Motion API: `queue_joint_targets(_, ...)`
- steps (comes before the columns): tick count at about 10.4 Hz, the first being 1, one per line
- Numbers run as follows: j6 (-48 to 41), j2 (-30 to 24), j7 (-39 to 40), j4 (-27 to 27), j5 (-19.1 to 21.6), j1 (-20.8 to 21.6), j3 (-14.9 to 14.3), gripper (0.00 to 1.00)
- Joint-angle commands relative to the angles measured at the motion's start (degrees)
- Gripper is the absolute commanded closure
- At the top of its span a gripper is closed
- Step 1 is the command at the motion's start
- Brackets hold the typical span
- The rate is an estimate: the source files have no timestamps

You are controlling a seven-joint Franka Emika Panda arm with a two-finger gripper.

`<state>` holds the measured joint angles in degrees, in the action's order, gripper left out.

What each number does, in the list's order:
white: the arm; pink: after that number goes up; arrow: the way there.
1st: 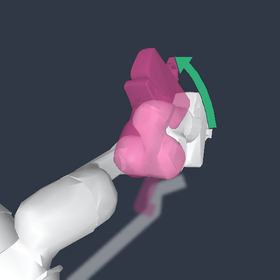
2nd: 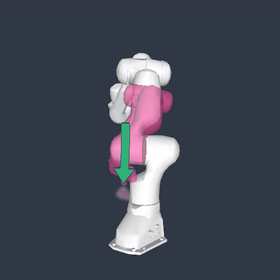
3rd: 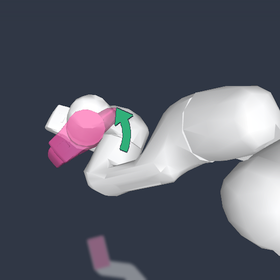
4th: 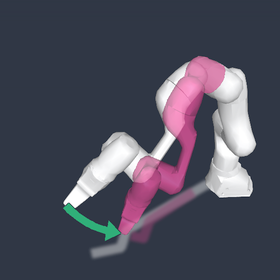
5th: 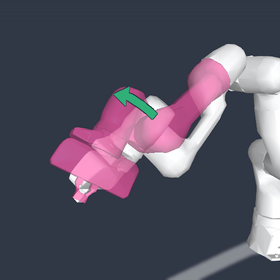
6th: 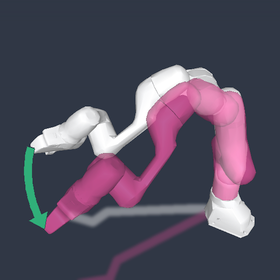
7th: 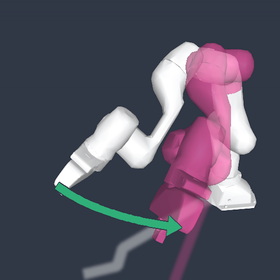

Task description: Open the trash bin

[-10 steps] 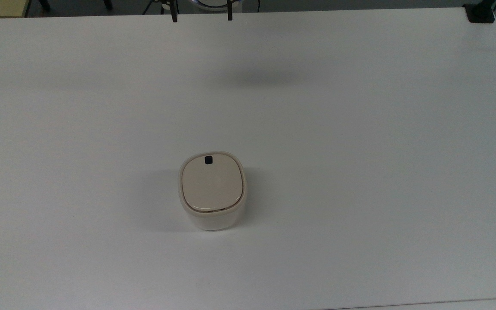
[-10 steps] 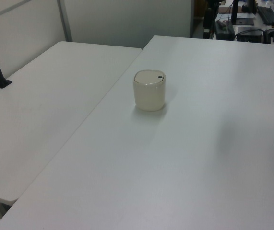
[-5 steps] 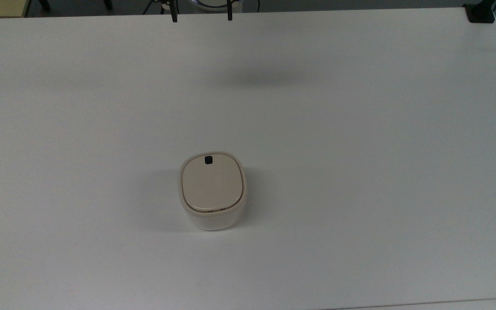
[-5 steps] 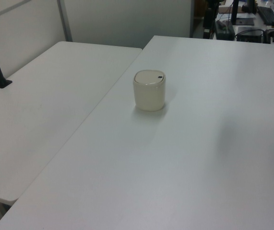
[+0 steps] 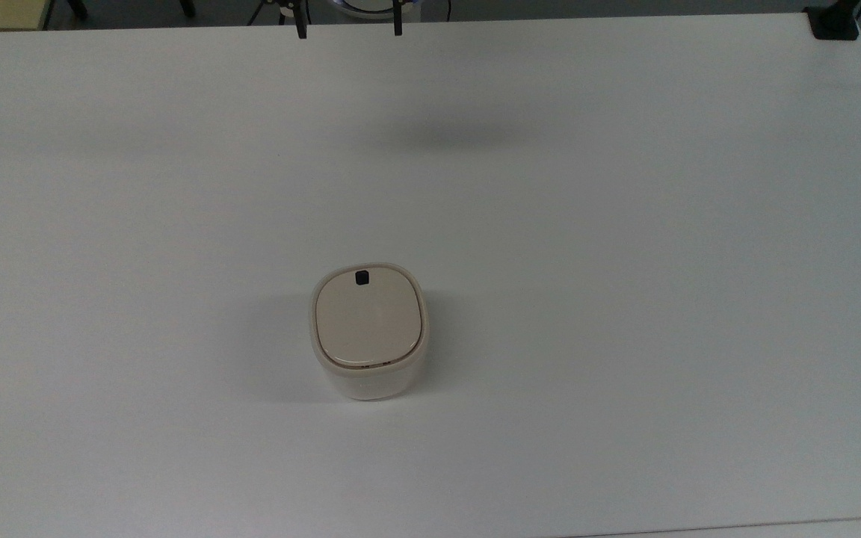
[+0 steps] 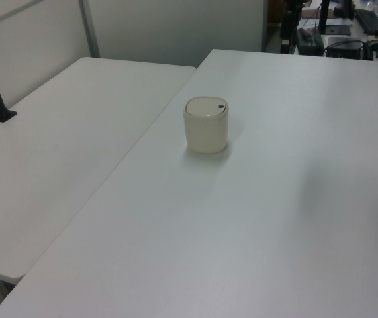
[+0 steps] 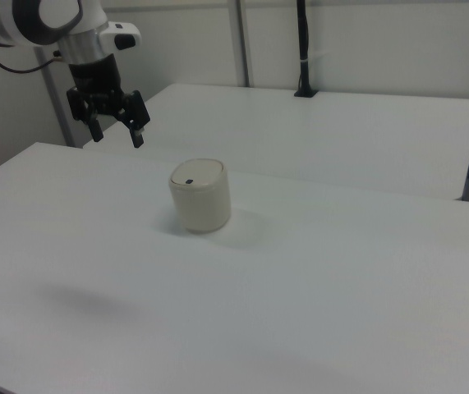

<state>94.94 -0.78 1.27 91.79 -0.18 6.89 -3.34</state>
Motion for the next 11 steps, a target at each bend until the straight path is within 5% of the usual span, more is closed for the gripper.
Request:
queue_joint_targets(1, 0.68, -0.81, 9.58, 1.20, -0.34, -0.12, -1.23, 0.00)
queue_joint_targets(4, 2.34, 0.68, 15.33, 1.11, -0.43, -1.26, -1.41, 0.03)
queue_joint_targets(7, 15.05, 4.02, 4.94, 1.11, -0.43, -1.62, -1.41, 0.40)
queue_joint_targets(9, 24.29, 7.35, -7.98, 1.11, -0.52, -1.27, -1.41, 0.79)
queue_joint_targets(11, 32.02, 10.61, -18.71, 0.50, -0.43, -1.00, -1.32, 0.98)
